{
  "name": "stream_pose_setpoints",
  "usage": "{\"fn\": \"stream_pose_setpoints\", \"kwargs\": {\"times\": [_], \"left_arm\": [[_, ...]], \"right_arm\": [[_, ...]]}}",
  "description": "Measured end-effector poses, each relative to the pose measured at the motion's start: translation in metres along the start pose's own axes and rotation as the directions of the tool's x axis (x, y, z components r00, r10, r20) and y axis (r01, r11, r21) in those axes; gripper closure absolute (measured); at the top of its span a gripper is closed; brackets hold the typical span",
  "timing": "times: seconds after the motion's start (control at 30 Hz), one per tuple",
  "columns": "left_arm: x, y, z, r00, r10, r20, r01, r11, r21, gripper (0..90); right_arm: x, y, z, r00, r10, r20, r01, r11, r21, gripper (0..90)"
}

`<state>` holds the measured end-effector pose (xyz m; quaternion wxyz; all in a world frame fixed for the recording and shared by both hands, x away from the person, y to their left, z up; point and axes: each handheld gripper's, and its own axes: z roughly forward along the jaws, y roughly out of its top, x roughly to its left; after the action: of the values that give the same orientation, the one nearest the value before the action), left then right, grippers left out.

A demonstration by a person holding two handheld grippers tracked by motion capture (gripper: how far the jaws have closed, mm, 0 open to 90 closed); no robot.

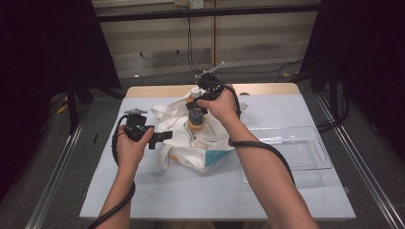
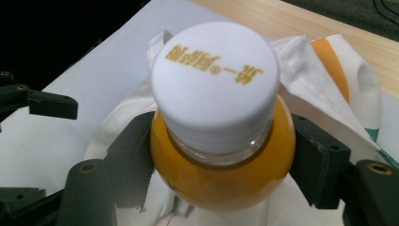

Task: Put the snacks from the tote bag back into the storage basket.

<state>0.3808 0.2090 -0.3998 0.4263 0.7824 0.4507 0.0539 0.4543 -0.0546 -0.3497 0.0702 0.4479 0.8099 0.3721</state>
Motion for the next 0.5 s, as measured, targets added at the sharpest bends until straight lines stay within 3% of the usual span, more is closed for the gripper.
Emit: {"fn": "stream_pose_setpoints", "kwargs": {"times": [0.13,0.5], "left_arm": [[-0.001,0.000,0.000,1.0000,-0.004,0.000,0.004,1.0000,-0.003,7.9],[-0.002,0.000,0.000,1.0000,-0.002,0.001,0.002,1.0000,-0.006,7.9]], "right_arm": [[0.003,0.005,-0.010,1.0000,-0.007,-0.005,0.007,0.999,0.032,30.6],[0.007,0.005,-0.025,0.9995,-0.029,-0.011,0.030,0.998,0.060,30.5]]}}
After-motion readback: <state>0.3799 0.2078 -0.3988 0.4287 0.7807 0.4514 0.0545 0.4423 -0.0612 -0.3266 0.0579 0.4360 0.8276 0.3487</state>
